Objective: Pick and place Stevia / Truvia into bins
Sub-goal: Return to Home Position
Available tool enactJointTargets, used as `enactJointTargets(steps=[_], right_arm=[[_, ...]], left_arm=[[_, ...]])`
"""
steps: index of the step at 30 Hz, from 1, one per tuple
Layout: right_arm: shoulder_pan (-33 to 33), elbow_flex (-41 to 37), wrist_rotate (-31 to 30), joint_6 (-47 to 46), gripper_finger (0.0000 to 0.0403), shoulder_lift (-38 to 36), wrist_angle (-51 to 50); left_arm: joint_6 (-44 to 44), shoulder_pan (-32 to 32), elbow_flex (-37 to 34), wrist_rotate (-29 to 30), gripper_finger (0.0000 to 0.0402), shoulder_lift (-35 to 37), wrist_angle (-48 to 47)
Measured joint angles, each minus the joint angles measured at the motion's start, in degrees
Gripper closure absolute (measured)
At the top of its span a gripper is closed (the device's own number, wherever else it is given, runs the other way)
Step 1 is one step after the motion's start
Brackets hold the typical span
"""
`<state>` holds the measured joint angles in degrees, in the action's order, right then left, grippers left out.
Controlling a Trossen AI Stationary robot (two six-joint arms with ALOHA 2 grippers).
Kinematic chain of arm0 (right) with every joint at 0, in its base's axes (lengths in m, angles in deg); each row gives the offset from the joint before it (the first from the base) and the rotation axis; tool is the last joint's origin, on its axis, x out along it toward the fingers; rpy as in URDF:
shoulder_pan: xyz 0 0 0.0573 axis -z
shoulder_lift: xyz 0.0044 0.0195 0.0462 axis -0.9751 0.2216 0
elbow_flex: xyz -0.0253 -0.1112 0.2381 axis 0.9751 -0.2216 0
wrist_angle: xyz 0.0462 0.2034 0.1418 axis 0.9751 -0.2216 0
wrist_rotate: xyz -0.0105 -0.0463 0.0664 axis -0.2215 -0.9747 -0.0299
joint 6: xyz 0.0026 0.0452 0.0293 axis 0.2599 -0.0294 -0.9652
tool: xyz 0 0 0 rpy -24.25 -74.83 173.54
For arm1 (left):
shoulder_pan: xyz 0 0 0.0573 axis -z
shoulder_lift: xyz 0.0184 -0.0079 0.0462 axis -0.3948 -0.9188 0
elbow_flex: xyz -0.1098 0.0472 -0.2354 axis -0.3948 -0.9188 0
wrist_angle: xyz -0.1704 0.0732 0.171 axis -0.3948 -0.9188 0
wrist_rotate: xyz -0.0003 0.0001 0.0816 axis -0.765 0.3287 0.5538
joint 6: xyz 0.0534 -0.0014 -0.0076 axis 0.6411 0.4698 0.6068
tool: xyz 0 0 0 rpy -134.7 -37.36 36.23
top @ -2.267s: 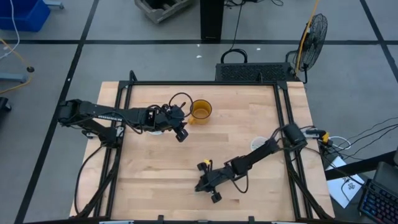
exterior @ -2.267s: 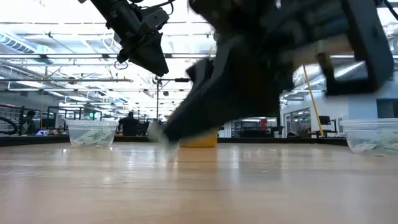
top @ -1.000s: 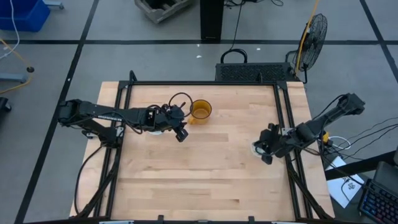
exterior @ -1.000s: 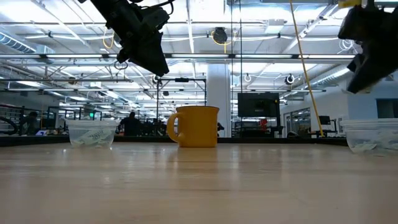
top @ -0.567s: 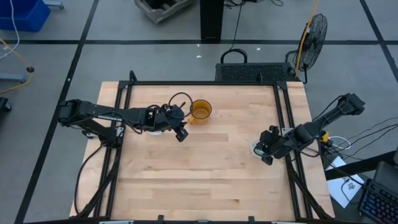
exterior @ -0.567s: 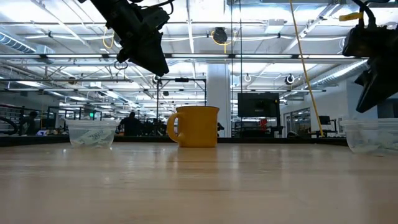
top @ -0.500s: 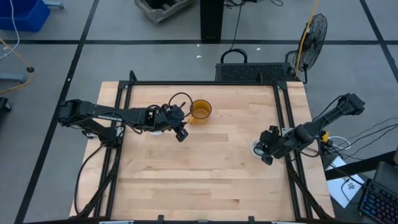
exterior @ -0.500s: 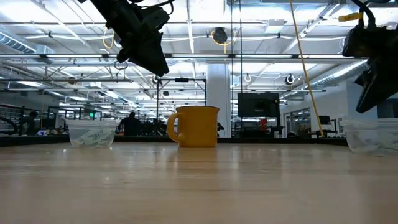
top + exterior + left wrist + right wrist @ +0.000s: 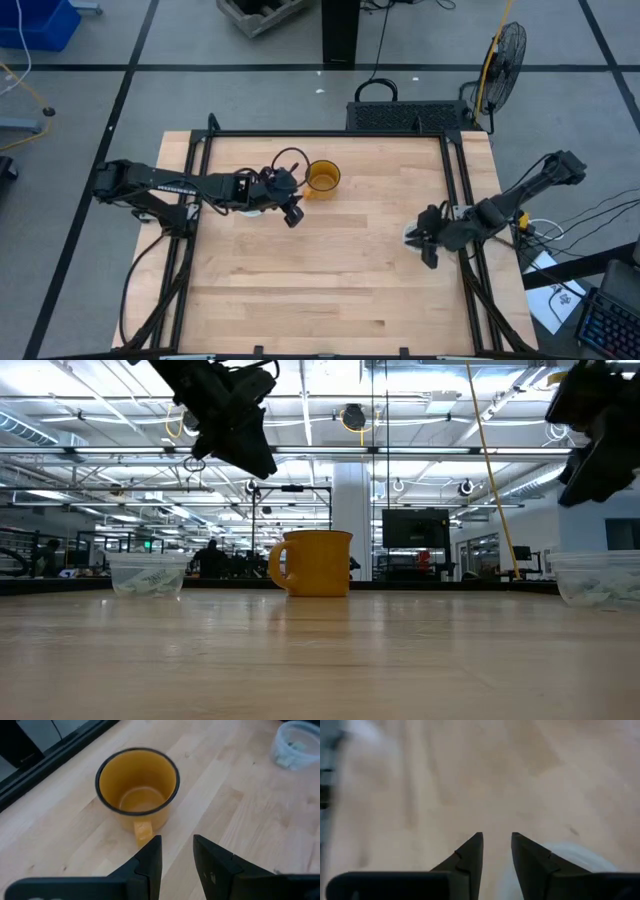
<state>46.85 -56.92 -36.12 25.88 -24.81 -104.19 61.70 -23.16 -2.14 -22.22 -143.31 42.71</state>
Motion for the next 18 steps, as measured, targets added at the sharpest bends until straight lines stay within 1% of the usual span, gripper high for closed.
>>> enactJointTargets(steps=[2, 5, 8, 9, 11, 13, 15, 18], right_arm=[[0.0, 0.0, 3.47, 2.41, 0.0312, -1.59, 2.99], [-0.02, 0.0, 11.75, 5.88, 0.0313, -3.8, 6.17], [-0.04, 0.0, 20.25, 10.02, 0.0311, -5.02, 6.18], [-0.09, 0.0, 21.63, 10.76, 0.031, -5.19, 6.19], [-0.15, -0.26, 21.14, 11.65, 0.0309, -5.17, 7.71], [0.23, -0.48, 19.52, 15.06, 0.0308, -5.19, 8.28], [0.82, -0.48, 18.54, 17.3, 0.0308, -5.52, 8.41], [1.38, -0.55, 18.33, 17.07, 0.0309, -7.94, 10.23]], left_arm=[[1.01, 0.0, 0.0, 0.02, 0.0284, 0.0, 0.48], [3.61, -0.01, 0.0, -0.01, 0.0284, -0.02, 0.73], [3.48, 0.0, 0.0, -1.12, 0.0284, -0.02, 0.26], [2.81, 0.0, 0.0, -1.99, 0.0284, -0.02, 0.15], [2.92, 0.0, 0.0, -3.04, 0.0284, -0.02, 0.24], [3.08, 0.0, 0.0, -3.18, 0.0284, -0.02, 0.03], [2.14, -0.02, -0.04, -4.13, 0.0284, 1.03, -2.23], [1.53, -0.01, -0.04, -5.83, 0.0284, 4.25, -6.2]])
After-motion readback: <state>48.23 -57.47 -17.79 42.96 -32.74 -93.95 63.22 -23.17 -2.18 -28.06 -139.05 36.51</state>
